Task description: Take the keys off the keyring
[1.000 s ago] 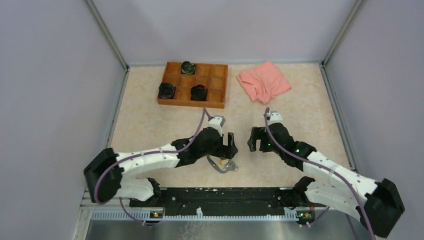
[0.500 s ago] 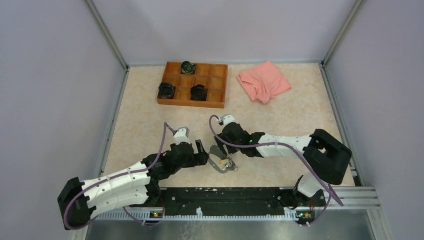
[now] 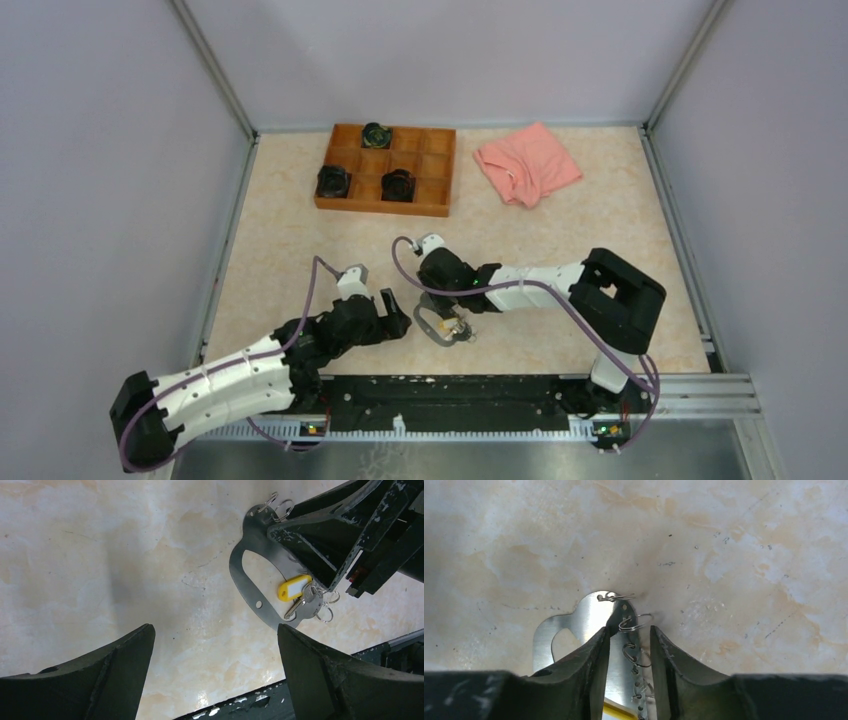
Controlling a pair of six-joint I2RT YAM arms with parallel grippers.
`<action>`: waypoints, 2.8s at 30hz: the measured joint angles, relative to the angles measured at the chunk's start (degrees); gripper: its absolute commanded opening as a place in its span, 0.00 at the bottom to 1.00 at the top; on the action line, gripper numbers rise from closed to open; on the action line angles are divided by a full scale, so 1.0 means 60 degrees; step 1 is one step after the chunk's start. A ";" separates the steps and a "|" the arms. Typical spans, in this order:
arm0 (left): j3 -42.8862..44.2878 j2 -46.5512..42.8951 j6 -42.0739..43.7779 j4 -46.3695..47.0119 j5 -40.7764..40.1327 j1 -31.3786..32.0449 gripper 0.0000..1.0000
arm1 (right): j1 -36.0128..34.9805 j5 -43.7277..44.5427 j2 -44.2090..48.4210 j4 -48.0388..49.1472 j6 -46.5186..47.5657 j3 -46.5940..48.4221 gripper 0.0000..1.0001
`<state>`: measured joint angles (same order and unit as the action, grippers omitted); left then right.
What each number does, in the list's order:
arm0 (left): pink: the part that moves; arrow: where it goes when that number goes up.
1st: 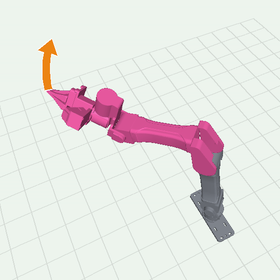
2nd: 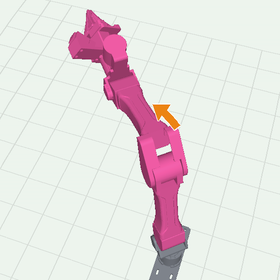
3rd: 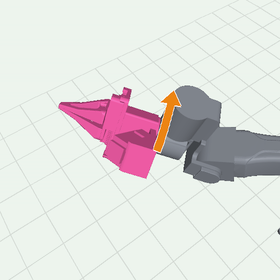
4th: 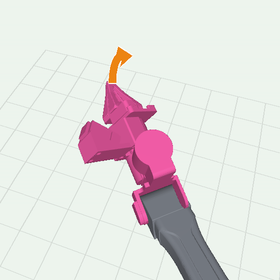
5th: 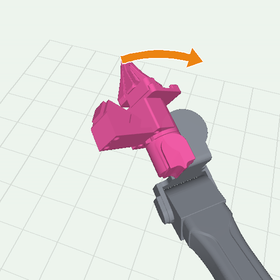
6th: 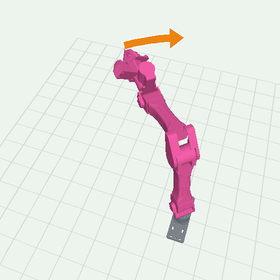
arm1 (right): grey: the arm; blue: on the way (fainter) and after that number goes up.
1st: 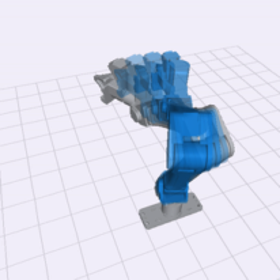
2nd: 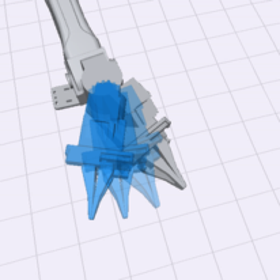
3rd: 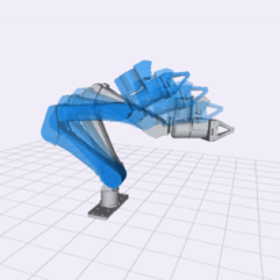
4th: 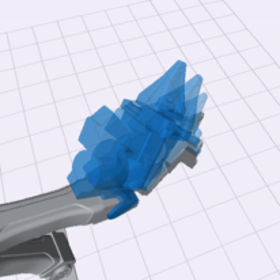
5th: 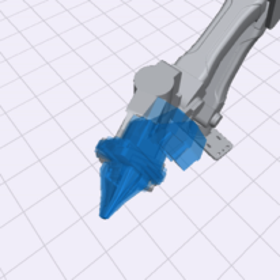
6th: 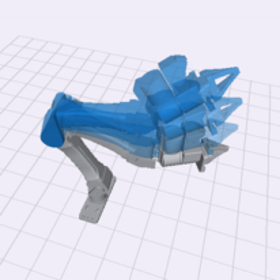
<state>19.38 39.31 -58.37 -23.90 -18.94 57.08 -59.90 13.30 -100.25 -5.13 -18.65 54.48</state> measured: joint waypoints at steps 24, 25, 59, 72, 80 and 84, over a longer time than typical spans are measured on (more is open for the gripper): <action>-0.1067 0.0597 0.0889 0.3421 0.0849 -0.0189 0.98 | 0.0000 -0.0186 0.3042 0.1140 -0.1086 -0.1963 0.00; -0.1191 0.0525 0.1075 0.3763 0.0863 -0.0215 0.98 | 0.0000 -0.0259 0.3235 0.1432 -0.1086 -0.2226 0.00; -0.0641 0.0317 0.4422 1.0870 0.8528 -0.1497 0.96 | 0.0000 -0.6397 1.0276 0.1687 0.0871 -0.2237 0.00; 0.0186 0.3009 0.2255 1.4750 1.1300 -0.1173 0.98 | -0.0011 -0.9089 1.0273 0.1191 0.0652 -0.1180 0.00; 0.0867 0.3501 0.1960 1.5628 1.1755 -0.0350 0.94 | -0.0015 -0.9351 1.0105 0.1271 0.0495 -0.0943 0.00; 0.0867 0.3515 0.1974 1.5660 1.1748 -0.0284 0.94 | -0.0015 -0.9479 1.0102 0.1384 0.0375 -0.0860 0.00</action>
<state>24.58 60.40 -46.52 70.06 51.55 55.37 -59.99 -43.57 -39.64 3.18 -16.40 49.32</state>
